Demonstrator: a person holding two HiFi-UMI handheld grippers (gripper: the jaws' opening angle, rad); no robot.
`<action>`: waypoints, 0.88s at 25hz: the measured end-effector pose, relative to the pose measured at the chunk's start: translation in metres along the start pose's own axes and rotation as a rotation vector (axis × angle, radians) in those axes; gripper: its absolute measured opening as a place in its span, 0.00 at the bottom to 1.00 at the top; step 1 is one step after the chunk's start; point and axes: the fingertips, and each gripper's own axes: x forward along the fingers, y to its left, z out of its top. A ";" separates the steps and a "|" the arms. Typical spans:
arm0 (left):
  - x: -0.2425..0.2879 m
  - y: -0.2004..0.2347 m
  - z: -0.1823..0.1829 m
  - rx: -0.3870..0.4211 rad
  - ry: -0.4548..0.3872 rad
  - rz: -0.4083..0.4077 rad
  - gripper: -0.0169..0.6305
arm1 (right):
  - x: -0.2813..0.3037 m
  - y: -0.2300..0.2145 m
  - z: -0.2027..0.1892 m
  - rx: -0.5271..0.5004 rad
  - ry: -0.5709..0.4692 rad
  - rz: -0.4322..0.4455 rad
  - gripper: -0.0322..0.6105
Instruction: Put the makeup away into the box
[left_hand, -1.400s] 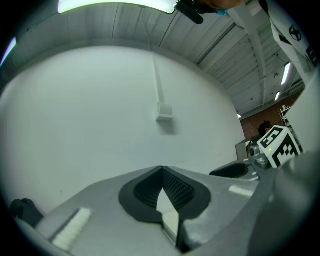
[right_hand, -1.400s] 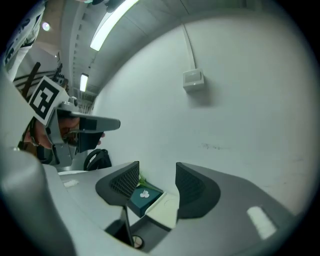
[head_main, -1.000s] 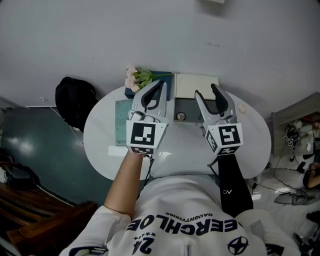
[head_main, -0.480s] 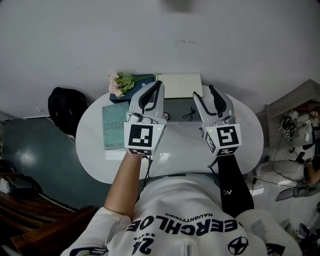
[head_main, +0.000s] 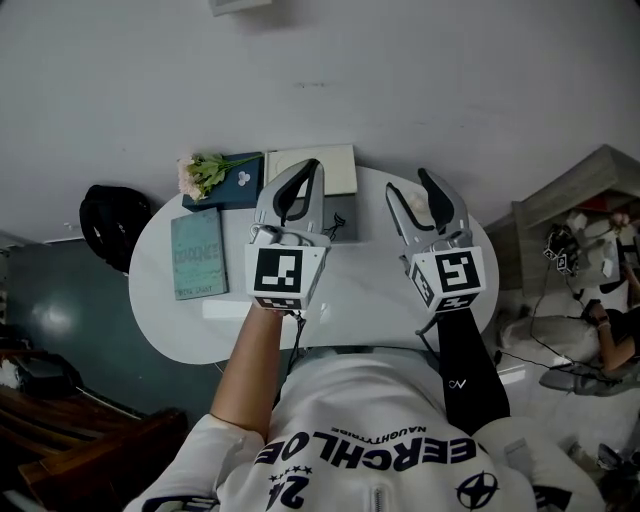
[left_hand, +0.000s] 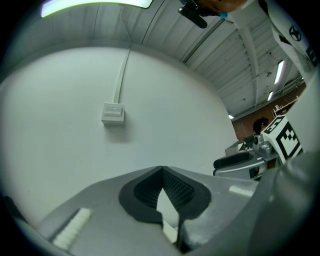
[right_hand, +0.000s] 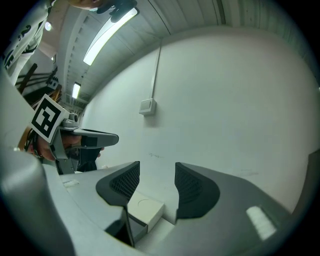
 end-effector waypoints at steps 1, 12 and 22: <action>0.003 -0.009 0.000 0.000 0.002 0.001 0.03 | -0.004 -0.007 -0.002 0.001 0.002 0.006 0.44; 0.025 -0.065 -0.008 -0.004 0.023 0.036 0.03 | -0.030 -0.056 -0.027 0.020 0.025 0.057 0.44; 0.038 -0.075 -0.011 0.004 0.029 0.032 0.03 | -0.019 -0.059 -0.061 -0.010 0.126 0.112 0.46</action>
